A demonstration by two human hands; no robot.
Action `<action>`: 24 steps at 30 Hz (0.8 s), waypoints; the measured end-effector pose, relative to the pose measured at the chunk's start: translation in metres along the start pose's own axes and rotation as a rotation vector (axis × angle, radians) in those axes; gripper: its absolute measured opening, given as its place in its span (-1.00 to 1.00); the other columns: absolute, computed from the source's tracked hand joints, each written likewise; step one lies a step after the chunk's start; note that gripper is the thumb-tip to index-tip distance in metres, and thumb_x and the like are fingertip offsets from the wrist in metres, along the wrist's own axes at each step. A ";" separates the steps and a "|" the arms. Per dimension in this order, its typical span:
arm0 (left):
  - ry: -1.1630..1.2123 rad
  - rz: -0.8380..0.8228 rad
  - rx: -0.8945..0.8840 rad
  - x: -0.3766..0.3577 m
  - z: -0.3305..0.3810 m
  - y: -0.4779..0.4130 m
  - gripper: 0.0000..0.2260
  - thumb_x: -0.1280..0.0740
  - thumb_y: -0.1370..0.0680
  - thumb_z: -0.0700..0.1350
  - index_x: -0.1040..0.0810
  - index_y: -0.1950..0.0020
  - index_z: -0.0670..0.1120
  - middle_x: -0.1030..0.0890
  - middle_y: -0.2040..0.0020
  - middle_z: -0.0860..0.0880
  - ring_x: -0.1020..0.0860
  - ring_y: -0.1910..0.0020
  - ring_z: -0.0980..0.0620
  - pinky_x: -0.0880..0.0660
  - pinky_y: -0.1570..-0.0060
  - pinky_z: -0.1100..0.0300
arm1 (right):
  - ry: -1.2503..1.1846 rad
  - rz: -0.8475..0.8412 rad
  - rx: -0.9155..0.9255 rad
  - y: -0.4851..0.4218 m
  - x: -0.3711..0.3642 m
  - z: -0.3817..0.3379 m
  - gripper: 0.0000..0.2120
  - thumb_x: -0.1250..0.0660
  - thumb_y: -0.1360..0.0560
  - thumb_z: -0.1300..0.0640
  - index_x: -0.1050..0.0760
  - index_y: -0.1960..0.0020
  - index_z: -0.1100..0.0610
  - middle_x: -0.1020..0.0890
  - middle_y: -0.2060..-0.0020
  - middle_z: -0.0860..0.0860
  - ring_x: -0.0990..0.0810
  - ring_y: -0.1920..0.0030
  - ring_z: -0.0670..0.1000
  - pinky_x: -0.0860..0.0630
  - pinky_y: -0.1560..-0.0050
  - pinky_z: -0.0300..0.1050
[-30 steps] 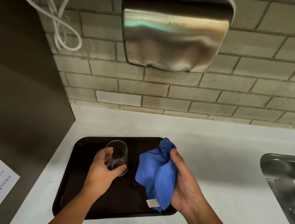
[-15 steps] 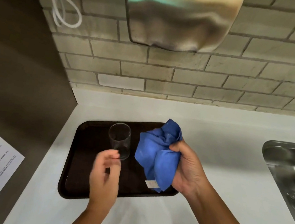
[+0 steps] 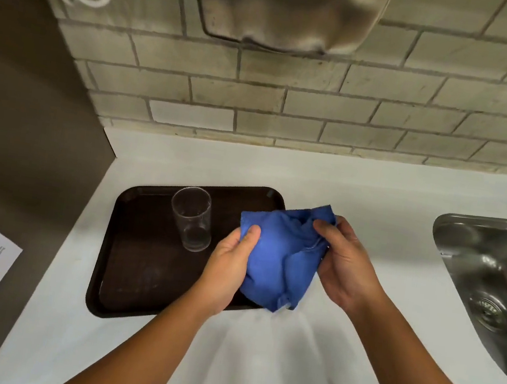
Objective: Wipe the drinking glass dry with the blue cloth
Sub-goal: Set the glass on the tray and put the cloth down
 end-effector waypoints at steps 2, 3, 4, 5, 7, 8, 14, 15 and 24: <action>-0.072 0.004 0.011 -0.007 -0.005 -0.005 -0.79 -0.34 -0.69 0.18 -0.79 -0.12 0.31 -0.84 -0.17 0.09 -0.78 -0.19 0.11 -0.64 -0.15 0.16 | 0.142 0.134 0.008 -0.002 0.026 -0.003 -0.91 -0.39 -0.68 0.22 -0.61 -0.04 0.07 -0.78 0.09 0.02 -0.73 0.05 0.08 -0.69 0.06 -0.05; -0.090 0.009 0.025 -0.011 -0.007 -0.007 -0.78 -0.32 -0.73 0.16 -0.79 -0.11 0.31 -0.84 -0.15 0.11 -0.78 -0.17 0.14 -0.63 -0.13 0.19 | 0.201 0.187 0.015 -0.002 0.038 -0.004 -0.92 -0.40 -0.68 0.20 -0.62 -0.05 0.05 -0.79 0.10 0.01 -0.74 0.08 0.07 -0.71 0.09 -0.04; -0.108 0.010 0.038 -0.015 -0.010 -0.009 -0.76 -0.31 -0.76 0.14 -0.79 -0.11 0.28 -0.84 -0.15 0.12 -0.78 -0.16 0.14 -0.63 -0.12 0.19 | 0.262 0.232 0.030 -0.002 0.048 -0.004 -0.95 -0.40 -0.68 0.18 -0.62 -0.07 0.04 -0.79 0.08 0.02 -0.75 0.08 0.06 -0.71 0.08 -0.02; -0.122 0.006 0.052 -0.020 -0.012 -0.011 -0.76 -0.30 -0.77 0.12 -0.79 -0.14 0.23 -0.85 -0.15 0.10 -0.79 -0.17 0.11 -0.64 -0.13 0.17 | 0.329 0.274 0.051 -0.002 0.058 -0.004 -0.97 -0.40 -0.68 0.15 -0.61 -0.10 0.04 -0.80 0.05 0.02 -0.76 0.07 0.06 -0.70 0.05 0.01; -0.129 -0.004 0.098 -0.034 -0.019 -0.014 -0.77 -0.30 -0.78 0.11 -0.76 -0.19 0.15 -0.85 -0.15 0.07 -0.78 -0.19 0.05 -0.66 -0.19 0.09 | 0.500 0.354 0.120 -0.003 0.076 -0.004 -0.96 -0.39 -0.68 0.11 -0.58 -0.12 0.03 -0.79 0.00 0.03 -0.76 0.05 0.06 -0.68 0.01 0.01; -0.118 -0.014 0.130 -0.042 -0.024 -0.015 -0.78 -0.29 -0.78 0.11 -0.75 -0.19 0.15 -0.85 -0.13 0.08 -0.78 -0.19 0.03 -0.68 -0.21 0.06 | 0.594 0.388 0.164 -0.003 0.084 -0.006 -0.98 -0.37 -0.69 0.10 -0.57 -0.11 0.02 -0.77 0.01 0.03 -0.74 0.05 0.05 -0.65 0.02 -0.02; 0.043 -0.069 0.378 -0.093 -0.049 -0.029 -0.83 -0.28 -0.78 0.11 -0.66 -0.14 0.16 -0.83 -0.02 0.11 -0.76 -0.11 0.02 -0.74 -0.07 0.00 | 0.949 0.453 0.203 -0.024 0.132 -0.011 -0.99 -0.31 -0.70 0.10 -0.50 -0.09 0.01 -0.67 0.07 -0.11 -0.65 0.07 -0.08 -0.46 0.20 -0.23; 0.045 -0.072 0.413 -0.100 -0.050 -0.033 -0.83 -0.27 -0.79 0.10 -0.63 -0.12 0.16 -0.80 -0.03 0.11 -0.74 -0.06 0.05 -0.71 0.05 0.07 | 0.981 0.456 0.180 -0.030 0.140 -0.010 -0.96 -0.30 -0.70 0.11 -0.50 -0.13 0.04 -0.66 0.08 -0.11 -0.67 0.05 0.00 -0.45 0.20 -0.23; -0.573 -0.023 0.172 -0.116 -0.065 -0.056 -0.59 -0.42 -0.68 -0.03 -0.48 -0.50 -0.10 -0.65 -0.42 -0.16 -0.64 -0.23 -0.12 -0.57 -0.20 0.05 | 1.217 0.425 0.188 -0.040 0.152 0.006 -0.56 -0.40 -0.67 0.05 -0.48 -0.49 0.16 -0.59 -0.41 0.16 -0.63 -0.34 0.21 -0.59 -0.29 0.06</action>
Point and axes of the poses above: each hand's wrist, its own y-axis away from the middle knuckle, its own x-axis out of the back of the hand, z = x × y, the point moved 3 cm from there along -y, towards the middle knuckle
